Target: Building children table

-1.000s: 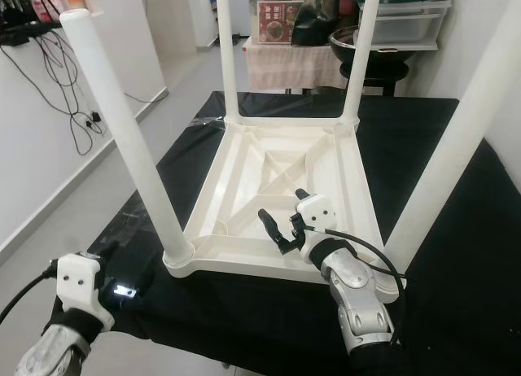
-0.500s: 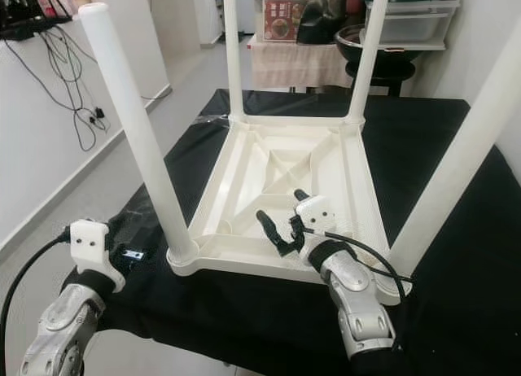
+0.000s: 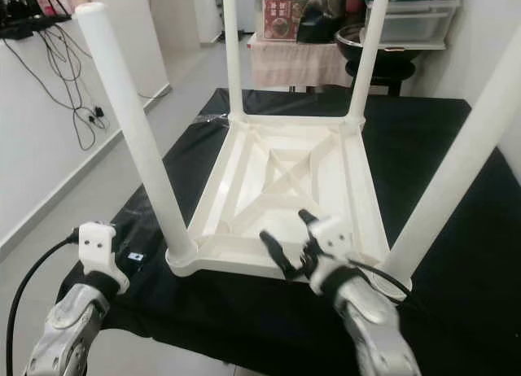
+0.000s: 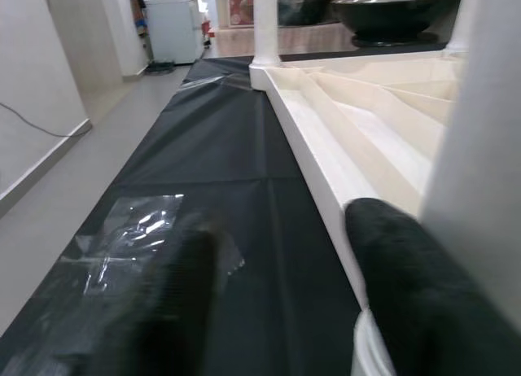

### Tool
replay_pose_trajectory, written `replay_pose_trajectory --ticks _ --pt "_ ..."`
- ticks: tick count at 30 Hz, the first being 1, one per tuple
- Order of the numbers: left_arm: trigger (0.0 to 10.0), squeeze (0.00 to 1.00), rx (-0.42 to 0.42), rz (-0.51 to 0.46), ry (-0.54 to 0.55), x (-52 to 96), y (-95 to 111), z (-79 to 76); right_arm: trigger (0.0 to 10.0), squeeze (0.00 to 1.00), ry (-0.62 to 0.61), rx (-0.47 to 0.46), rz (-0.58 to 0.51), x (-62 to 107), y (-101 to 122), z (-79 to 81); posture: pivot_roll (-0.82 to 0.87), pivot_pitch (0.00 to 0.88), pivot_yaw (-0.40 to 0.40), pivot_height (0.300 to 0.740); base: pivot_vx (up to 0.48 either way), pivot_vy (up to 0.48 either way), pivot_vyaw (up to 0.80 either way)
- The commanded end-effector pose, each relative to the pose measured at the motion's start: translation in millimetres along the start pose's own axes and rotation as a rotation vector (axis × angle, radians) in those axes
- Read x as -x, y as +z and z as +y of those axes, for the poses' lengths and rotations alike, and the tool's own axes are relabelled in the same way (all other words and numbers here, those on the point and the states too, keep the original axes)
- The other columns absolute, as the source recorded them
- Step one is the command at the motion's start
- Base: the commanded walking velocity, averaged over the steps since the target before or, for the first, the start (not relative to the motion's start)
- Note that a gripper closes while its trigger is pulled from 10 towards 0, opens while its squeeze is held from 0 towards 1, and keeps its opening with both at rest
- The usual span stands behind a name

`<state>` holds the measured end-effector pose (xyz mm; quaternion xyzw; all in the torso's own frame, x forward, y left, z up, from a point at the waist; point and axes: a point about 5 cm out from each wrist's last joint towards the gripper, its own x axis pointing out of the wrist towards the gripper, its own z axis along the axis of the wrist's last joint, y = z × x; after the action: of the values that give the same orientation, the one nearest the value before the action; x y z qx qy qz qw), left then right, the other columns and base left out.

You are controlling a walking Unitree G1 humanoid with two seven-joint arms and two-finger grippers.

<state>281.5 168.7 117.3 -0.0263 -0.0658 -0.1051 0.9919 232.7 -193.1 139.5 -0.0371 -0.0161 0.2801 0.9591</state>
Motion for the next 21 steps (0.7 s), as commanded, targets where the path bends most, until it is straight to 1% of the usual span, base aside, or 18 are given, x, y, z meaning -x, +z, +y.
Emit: replay_pose_trajectory --ticks 1,2,3,4,5,6,8,10,11,13,14,15,17,18,19,21 --pt "0.0 0.0 -0.003 0.008 0.006 1.9 -2.9 3.8 10.0 0.0 0.054 -0.006 -0.039 2.7 11.9 4.9 -0.17 0.067 0.072 0.74 0.0 0.0 0.0" --pt "0.0 0.0 -0.002 0.008 0.002 0.6 -3.3 3.9 10.0 0.0 0.1 -0.005 -0.025 19.6 17.3 9.1 -0.17 0.068 0.076 0.74 0.0 0.0 0.0" --pt "0.0 0.0 -0.002 0.008 0.002 0.6 -3.3 3.9 10.0 0.0 0.1 -0.005 -0.025 19.6 17.3 9.1 -0.17 0.068 0.076 0.74 0.0 0.0 0.0" --pt "0.0 0.0 -0.002 0.007 -0.001 -0.8 -3.0 4.0 10.0 0.0 0.138 0.007 0.012 38.1 21.6 11.0 -0.18 0.067 0.078 0.74 0.0 0.0 0.0" --pt "0.0 0.0 -0.003 0.005 -0.001 -2.4 -2.9 4.7 10.0 0.0 0.171 0.03 0.066 60.4 27.5 10.5 -0.19 0.071 0.08 0.74 0.0 0.0 0.0" --pt "0.0 0.0 -0.003 0.005 -0.001 -2.4 -2.9 4.7 10.0 0.0 0.171 0.03 0.066 60.4 27.5 10.5 -0.19 0.071 0.08 0.74 0.0 0.0 0.0" --pt "0.0 0.0 -0.002 0.006 0.0 -3.0 -3.5 5.9 10.0 0.0 0.189 0.046 0.115 85.5 37.8 4.7 -0.21 0.071 0.081 0.74 0.0 0.0 0.0" --pt "0.0 0.0 -0.002 0.006 0.0 -3.0 -3.5 5.9 10.0 0.0 0.189 0.046 0.115 85.5 37.8 4.7 -0.21 0.071 0.081 0.74 0.0 0.0 0.0" --pt "0.0 0.0 -0.002 0.006 0.001 -3.2 -3.8 6.3 10.0 0.0 0.199 0.053 0.133 94.7 42.6 3.0 -0.21 0.071 0.081 0.74 0.0 0.0 0.0" --pt "0.0 0.0 -0.003 0.004 0.002 -3.6 -4.5 6.7 10.0 0.0 0.207 0.054 0.149 101.8 47.2 2.6 -0.21 0.071 0.081 0.74 0.0 0.0 0.0" --pt "1.9 0.0 -0.003 0.006 0.004 -4.2 -5.5 7.0 10.0 0.0 0.152 0.081 0.142 108.8 56.1 -9.0 -0.22 0.062 0.089 0.74 0.0 0.0 0.0" --pt "10.0 0.0 -0.001 0.007 0.005 -5.1 -6.8 6.9 10.0 0.0 0.075 0.118 0.122 115.9 69.7 -23.3 -0.22 0.057 0.089 0.74 0.0 0.0 0.0" --pt "10.0 0.0 -0.001 0.007 0.005 -5.1 -6.8 6.9 10.0 0.0 0.075 0.118 0.122 115.9 69.7 -23.3 -0.22 0.057 0.089 0.74 0.0 0.0 0.0" --pt "10.0 0.0 0.0 0.009 0.006 -5.8 -7.7 6.8 10.0 0.0 0.022 0.144 0.103 121.2 80.1 -32.5 -0.22 0.056 0.09 0.74 0.0 0.0 0.0" --pt "10.0 0.0 0.007 0.019 -0.008 -5.8 -10.8 4.4 10.0 0.0 -0.044 0.178 0.047 123.6 99.8 -43.9 -0.22 0.052 0.09 0.74 0.0 0.0 0.0" --pt "10.0 0.0 0.007 0.019 -0.008 -5.8 -10.8 4.4 10.0 0.0 -0.044 0.178 0.047 123.6 99.8 -43.9 -0.22 0.052 0.09 0.74 0.0 0.0 0.0"
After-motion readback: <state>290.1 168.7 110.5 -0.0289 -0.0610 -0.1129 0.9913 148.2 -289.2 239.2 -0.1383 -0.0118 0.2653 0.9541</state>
